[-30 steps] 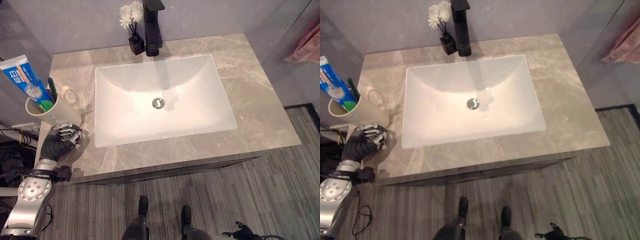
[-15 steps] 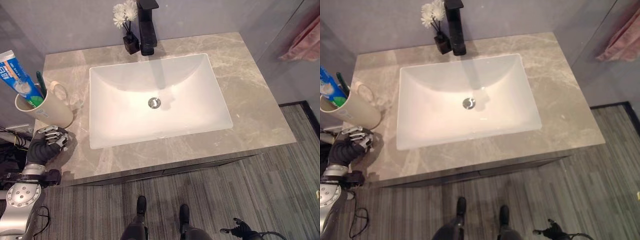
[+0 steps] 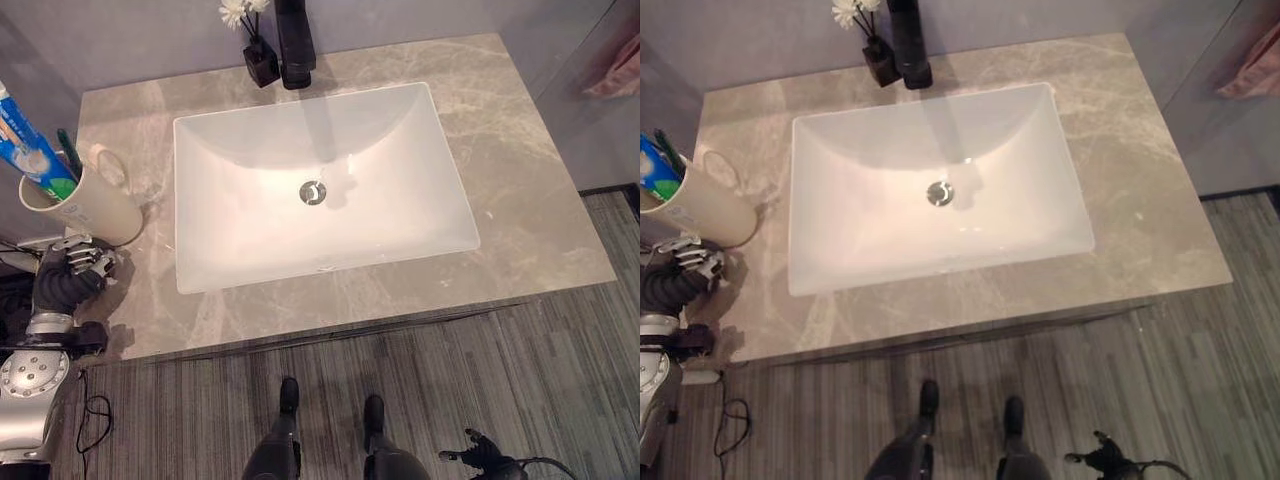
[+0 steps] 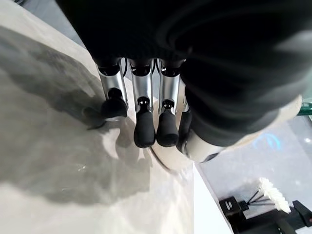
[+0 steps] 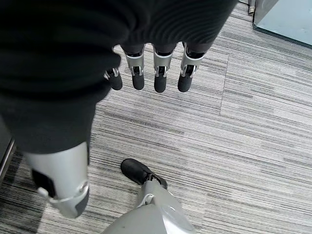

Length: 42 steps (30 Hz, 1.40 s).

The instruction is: Put brush and paste in cup on sink, flatten towel.

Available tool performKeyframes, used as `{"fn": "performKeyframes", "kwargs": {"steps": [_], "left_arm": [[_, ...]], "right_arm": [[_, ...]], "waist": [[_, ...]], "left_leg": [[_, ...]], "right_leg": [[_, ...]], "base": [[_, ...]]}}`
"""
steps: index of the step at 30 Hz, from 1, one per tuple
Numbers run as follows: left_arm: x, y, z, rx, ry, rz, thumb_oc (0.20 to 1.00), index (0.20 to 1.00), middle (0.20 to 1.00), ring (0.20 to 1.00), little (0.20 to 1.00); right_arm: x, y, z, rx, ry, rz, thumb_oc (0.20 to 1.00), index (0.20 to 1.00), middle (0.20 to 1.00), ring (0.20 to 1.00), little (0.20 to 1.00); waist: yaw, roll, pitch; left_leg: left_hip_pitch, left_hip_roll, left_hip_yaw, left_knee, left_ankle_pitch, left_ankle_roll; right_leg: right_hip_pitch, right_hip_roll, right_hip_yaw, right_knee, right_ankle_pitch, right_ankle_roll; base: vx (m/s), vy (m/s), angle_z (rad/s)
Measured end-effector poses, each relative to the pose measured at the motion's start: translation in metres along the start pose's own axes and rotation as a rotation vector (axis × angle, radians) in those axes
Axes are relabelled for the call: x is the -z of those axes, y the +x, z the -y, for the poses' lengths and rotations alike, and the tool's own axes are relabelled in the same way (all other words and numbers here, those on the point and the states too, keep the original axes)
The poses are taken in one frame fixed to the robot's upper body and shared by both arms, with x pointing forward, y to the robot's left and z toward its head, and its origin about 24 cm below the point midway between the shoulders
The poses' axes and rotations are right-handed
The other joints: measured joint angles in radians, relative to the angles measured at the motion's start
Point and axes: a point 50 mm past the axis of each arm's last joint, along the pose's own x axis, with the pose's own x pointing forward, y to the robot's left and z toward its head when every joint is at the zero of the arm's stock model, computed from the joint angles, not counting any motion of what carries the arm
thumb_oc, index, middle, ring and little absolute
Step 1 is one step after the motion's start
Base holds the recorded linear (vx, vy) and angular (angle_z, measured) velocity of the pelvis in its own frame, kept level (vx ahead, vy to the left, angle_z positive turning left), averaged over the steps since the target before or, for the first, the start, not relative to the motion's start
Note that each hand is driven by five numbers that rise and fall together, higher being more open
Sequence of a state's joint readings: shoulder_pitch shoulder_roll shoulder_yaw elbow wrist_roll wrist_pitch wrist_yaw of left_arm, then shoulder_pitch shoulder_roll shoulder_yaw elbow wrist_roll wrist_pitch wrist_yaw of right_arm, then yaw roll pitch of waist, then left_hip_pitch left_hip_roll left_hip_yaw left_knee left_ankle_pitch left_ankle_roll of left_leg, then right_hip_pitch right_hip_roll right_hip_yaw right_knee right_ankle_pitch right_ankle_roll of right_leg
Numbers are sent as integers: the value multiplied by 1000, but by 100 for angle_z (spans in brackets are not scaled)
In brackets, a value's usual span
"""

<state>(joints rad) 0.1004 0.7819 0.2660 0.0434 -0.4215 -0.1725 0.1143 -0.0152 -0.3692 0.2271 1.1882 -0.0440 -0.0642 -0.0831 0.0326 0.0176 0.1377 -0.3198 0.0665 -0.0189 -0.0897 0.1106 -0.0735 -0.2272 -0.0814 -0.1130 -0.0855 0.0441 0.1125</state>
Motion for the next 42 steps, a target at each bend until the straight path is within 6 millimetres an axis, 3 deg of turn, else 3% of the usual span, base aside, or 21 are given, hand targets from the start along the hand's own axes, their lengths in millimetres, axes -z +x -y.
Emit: {"fn": "performKeyframes", "kwargs": {"steps": [7,14,20,30,42], "left_arm": [[-9,10,-4,-61,-15,49,200,200,200,200,200],[-31,29,-13,-114,9,142,200,200,200,200,200],[-45,44,-16,-147,9,187,200,200,200,200,200],[-64,65,-20,-205,34,244,200,200,200,200,200],[-65,72,-19,-228,29,235,200,200,200,200,200]], "right_arm": [[-3,0,0,-2,-12,8,1000,1000,1000,1000,1000],[-29,3,3,5,-16,102,1000,1000,1000,1000,1000],[-38,3,1,-6,-30,136,1000,1000,1000,1000,1000],[-40,3,0,-7,-34,139,1000,1000,1000,1000,1000],[-40,3,-2,-15,-50,141,1000,1000,1000,1000,1000]], "waist": [[-6,-7,9],[-14,-27,29],[-24,-35,39],[-50,-50,50],[-55,-50,50]], "left_leg": [[-24,1,0,0,2,-2],[-55,7,6,0,3,-4],[-66,11,15,0,4,-5],[-73,14,33,0,4,-6],[-62,17,52,0,4,-6]], "right_leg": [[-23,1,1,0,4,-1],[-60,7,18,0,9,-4],[-77,10,23,0,13,-5],[-93,12,46,0,19,-4],[-90,13,55,1,27,-5]], "base": [[0,0,0],[2,2,-4],[-4,4,-4],[-4,0,-4],[-4,0,-3]]}}
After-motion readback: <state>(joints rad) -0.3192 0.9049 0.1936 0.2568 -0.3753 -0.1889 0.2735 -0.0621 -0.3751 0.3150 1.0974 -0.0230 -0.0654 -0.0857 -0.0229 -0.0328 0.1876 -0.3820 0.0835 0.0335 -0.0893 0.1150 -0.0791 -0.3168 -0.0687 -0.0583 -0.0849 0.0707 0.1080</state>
